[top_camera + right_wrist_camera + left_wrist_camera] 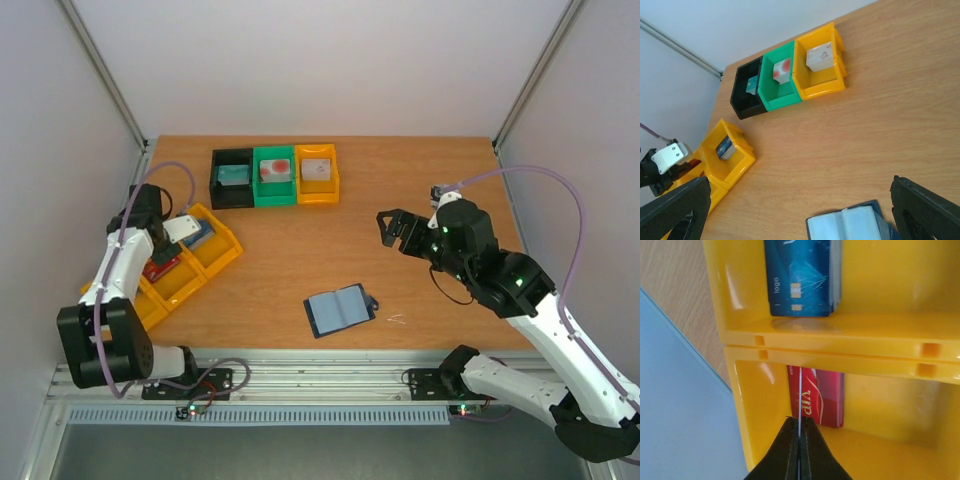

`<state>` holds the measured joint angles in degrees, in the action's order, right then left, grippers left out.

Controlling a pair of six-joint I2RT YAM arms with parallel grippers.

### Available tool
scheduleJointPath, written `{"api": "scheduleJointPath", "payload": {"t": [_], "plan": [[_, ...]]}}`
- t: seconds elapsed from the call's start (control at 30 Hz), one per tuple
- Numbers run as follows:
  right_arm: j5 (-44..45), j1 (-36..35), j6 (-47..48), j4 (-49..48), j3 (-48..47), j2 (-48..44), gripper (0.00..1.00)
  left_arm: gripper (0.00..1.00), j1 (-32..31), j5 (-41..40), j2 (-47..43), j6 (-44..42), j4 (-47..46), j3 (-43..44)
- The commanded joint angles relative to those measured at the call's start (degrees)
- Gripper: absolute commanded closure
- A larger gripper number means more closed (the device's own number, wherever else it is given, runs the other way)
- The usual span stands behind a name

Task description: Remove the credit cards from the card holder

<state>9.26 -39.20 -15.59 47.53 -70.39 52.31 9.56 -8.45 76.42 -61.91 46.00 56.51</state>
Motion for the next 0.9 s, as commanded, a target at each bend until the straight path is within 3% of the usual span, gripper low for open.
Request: {"api": "scheduleJointPath", "payload": {"t": [0.0, 0.27, 0.43, 0.87], "plan": [[4.46, 0.33, 2.12, 0.88, 1.59, -2.78, 0.02, 1.0, 1.83, -0.66, 3.15, 0.15, -7.55, -0.71], [7.73, 0.34, 4.39, -0.18, 0.66, -3.2, 0.01, 1.0, 4.82, 3.13, 4.53, -0.38, -7.21, -0.48], [8.48, 0.31, 4.56, -0.42, 0.35, -2.53, 0.01, 1.0, 4.94, 8.01, 5.37, -2.84, -10.58, -2.49], [8.32, 0.28, 2.3, 1.12, 0.53, -2.29, 0.02, 1.0, 5.02, 10.84, 4.85, -13.0, -22.94, -10.46]]}}
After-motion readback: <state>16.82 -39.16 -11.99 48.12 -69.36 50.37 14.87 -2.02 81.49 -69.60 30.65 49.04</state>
